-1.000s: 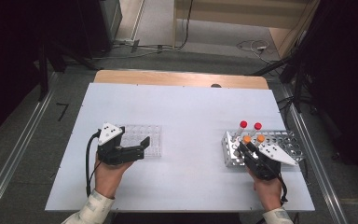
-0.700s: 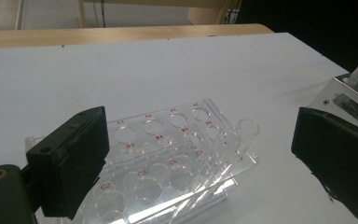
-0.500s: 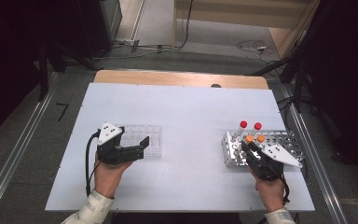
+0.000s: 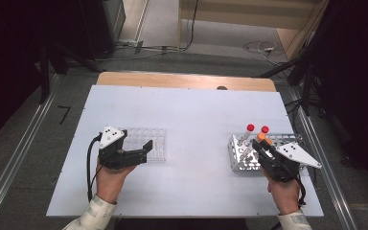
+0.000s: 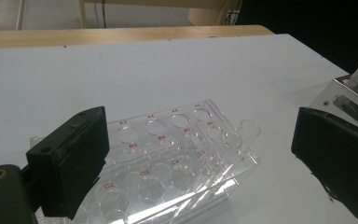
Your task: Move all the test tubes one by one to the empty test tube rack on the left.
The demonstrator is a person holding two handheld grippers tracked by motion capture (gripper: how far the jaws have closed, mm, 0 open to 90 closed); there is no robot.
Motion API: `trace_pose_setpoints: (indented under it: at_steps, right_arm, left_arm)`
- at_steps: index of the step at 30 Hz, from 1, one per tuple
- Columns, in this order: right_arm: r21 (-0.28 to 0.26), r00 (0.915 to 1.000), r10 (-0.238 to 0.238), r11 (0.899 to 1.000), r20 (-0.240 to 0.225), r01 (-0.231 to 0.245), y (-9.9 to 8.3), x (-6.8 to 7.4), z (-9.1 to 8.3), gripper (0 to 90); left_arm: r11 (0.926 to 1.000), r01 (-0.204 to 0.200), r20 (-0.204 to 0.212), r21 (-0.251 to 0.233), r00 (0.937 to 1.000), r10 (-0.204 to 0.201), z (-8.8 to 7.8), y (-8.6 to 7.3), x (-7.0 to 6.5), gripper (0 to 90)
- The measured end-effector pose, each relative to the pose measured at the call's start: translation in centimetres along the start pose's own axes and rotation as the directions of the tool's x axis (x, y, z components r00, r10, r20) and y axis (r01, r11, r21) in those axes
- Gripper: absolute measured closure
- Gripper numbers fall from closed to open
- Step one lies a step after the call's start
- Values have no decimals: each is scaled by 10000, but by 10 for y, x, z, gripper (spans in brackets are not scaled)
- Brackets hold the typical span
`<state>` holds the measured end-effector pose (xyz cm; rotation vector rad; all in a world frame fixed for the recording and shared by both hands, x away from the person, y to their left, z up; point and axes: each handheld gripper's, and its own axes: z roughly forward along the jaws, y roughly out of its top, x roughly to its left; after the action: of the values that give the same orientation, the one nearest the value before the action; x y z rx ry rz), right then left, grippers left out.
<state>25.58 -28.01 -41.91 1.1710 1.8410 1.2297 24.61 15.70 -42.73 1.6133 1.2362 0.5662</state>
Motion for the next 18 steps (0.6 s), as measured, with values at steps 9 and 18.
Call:
trace_pose_setpoints:
  at_steps: [9,18]
  right_arm:
    - [-259,9998,-170,9995,-140,166,12,3,-12,715]
    - [-295,9959,-367,9990,-823,344,15,20,-10,715]
  left_arm:
    - [10000,8,-51,39,10000,-8,1,0,0,45]
    - [9999,118,-102,-1,9999,-118,-2,1,2,45]
